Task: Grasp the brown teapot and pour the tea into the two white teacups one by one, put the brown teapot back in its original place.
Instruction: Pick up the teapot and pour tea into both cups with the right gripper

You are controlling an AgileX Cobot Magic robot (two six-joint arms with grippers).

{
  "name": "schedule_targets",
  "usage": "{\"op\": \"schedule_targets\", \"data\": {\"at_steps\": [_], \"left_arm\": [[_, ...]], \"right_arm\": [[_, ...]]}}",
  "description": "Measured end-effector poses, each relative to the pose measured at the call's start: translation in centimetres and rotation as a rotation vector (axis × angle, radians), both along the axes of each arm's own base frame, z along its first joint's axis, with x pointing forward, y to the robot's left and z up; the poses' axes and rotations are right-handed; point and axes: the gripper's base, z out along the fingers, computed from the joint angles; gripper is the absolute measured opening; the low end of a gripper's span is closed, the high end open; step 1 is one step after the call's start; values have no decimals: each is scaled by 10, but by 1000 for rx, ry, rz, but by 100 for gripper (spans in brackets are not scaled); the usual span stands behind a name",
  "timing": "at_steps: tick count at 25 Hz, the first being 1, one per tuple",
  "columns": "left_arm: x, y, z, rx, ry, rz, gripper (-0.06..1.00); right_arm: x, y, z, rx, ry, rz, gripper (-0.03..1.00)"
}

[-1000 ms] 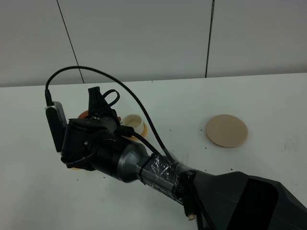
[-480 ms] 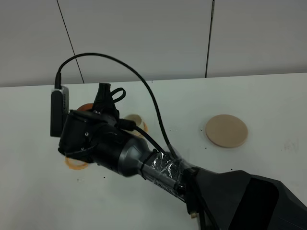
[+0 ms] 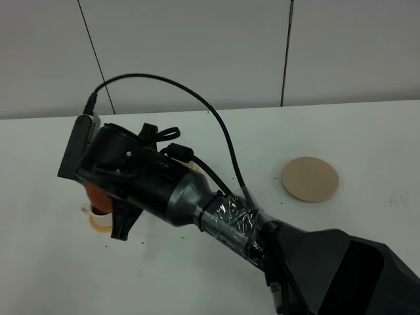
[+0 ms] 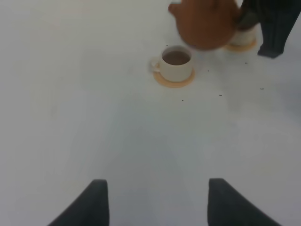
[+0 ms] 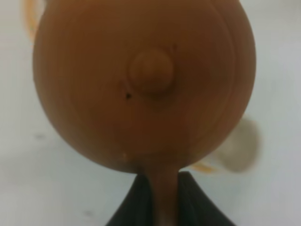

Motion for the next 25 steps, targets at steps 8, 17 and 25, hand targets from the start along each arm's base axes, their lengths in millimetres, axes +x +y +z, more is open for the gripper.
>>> {"op": "schedule_targets", "data": {"at_steps": [8, 17, 25], "left_arm": [[0, 0, 0, 0, 0, 0, 53], [0, 0, 0, 0, 0, 0, 53], [0, 0, 0, 0, 0, 0, 53]], "right_arm": [[6, -5, -3, 59, 85, -46, 9], [2, -6, -21, 52, 166, -98, 9], [4, -10, -20, 61, 178, -130, 9]]}}
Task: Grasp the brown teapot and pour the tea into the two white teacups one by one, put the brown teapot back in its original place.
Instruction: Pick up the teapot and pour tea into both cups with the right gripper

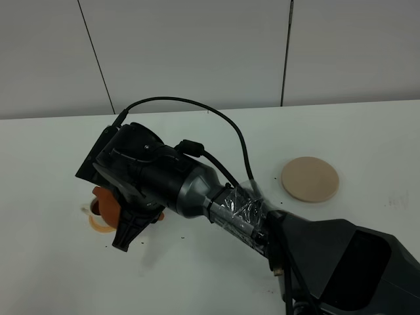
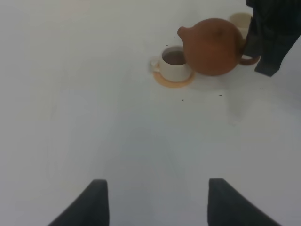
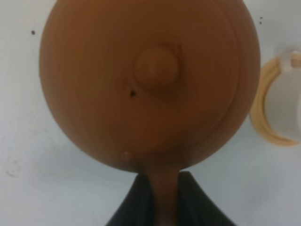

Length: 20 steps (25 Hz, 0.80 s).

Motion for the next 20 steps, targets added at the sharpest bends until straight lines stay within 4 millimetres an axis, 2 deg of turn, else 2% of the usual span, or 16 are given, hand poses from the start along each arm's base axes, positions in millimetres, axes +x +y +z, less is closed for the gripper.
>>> {"op": "schedule_targets", "data": {"at_steps": [6, 13, 20], "left_arm": [[0, 0, 0, -1, 0, 0, 53], [0, 0, 0, -1, 0, 0, 53], [0, 0, 0, -1, 0, 0, 53]], "right_arm": [[-1, -4, 16, 17, -23, -5, 9], [-1, -14, -4, -39, 52, -36, 9], [3, -18, -6, -24, 82, -52, 9]]}}
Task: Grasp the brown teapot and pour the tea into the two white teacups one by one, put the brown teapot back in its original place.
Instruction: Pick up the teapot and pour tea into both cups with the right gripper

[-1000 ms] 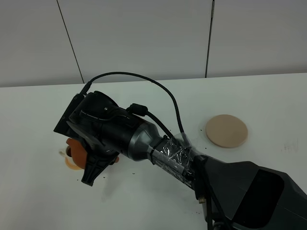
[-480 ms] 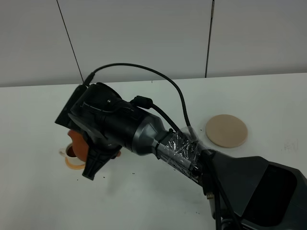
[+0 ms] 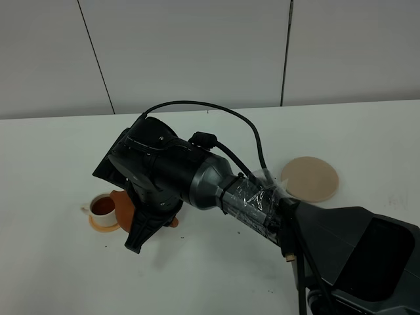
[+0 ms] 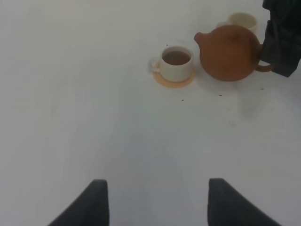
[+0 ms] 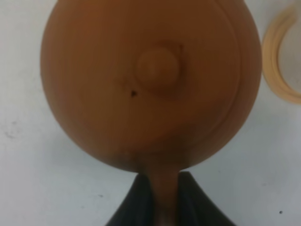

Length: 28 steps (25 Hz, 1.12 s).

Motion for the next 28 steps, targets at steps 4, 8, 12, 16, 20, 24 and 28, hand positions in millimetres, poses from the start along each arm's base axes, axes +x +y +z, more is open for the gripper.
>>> {"op": "schedule_targets", "data": {"at_steps": [4, 8, 12, 16, 20, 24, 28], "left_arm": [[0, 0, 0, 0, 0, 0, 53], [0, 0, 0, 0, 0, 0, 53], [0, 0, 0, 0, 0, 0, 53], [0, 0, 0, 0, 0, 0, 53], [0, 0, 0, 0, 0, 0, 53], [0, 0, 0, 0, 0, 0, 53], [0, 0, 0, 0, 0, 0, 53]], "right_arm": [[2, -1, 1, -15, -21, 1, 9], [6, -6, 10, -31, -61, 21, 9], [14, -14, 21, -49, -112, 18, 9], [27, -25, 24, -71, -143, -6, 9], [38, -36, 25, -86, -158, -33, 9], [52, -49, 25, -85, -158, -77, 9], [61, -62, 31, -92, -175, -112, 9]]}}
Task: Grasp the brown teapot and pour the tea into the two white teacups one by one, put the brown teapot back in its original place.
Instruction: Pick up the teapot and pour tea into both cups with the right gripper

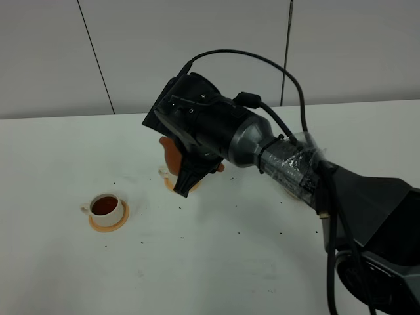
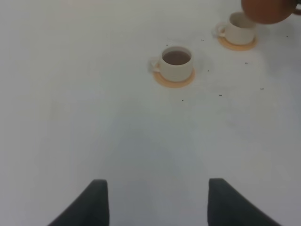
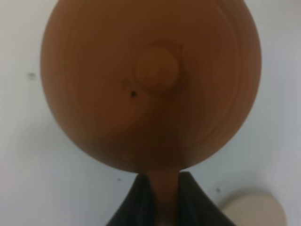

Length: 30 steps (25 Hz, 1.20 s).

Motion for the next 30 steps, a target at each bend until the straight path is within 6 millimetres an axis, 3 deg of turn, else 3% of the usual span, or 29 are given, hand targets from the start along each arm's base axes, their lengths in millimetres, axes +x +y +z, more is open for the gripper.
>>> {"op": "schedule_targets", "data": {"at_steps": [10, 18, 25, 30], "left_arm": [[0, 0, 0, -1, 0, 1, 53], [0, 0, 0, 0, 0, 0, 53], [0, 0, 0, 0, 0, 0, 53], [0, 0, 0, 0, 0, 0, 53]], "right_arm": [[-4, -20, -5, -134, -20, -13, 9], [-2, -22, -4, -214, -43, 79, 9], [3, -21, -27, -332, -60, 129, 9], [3, -18, -26, -392, -111, 151, 9]]}}
